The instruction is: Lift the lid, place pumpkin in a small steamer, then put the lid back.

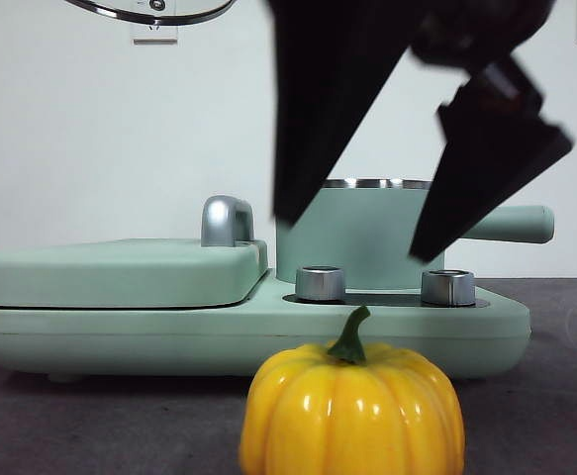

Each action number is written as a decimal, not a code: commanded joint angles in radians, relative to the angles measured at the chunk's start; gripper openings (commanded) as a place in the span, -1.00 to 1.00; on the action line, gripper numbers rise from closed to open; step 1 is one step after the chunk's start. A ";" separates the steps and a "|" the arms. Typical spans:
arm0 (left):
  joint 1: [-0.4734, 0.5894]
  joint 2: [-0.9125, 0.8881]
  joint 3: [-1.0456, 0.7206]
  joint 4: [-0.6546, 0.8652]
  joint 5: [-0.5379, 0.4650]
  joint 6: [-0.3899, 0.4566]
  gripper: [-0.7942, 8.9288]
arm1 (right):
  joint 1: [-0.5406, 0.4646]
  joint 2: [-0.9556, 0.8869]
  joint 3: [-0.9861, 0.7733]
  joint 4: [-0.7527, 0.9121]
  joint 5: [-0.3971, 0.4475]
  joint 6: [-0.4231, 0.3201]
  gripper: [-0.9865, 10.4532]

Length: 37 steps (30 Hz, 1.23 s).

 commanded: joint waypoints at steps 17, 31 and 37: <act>0.001 0.002 0.024 0.027 0.002 0.008 -0.74 | 0.029 0.247 0.021 0.062 -0.030 0.024 0.22; 0.030 0.002 0.024 0.028 0.002 0.004 -0.74 | 0.029 0.323 0.021 0.084 -0.032 0.030 -0.09; 0.030 0.002 0.024 0.028 0.002 0.004 -0.74 | 0.029 0.325 0.021 0.072 -0.034 0.039 -0.26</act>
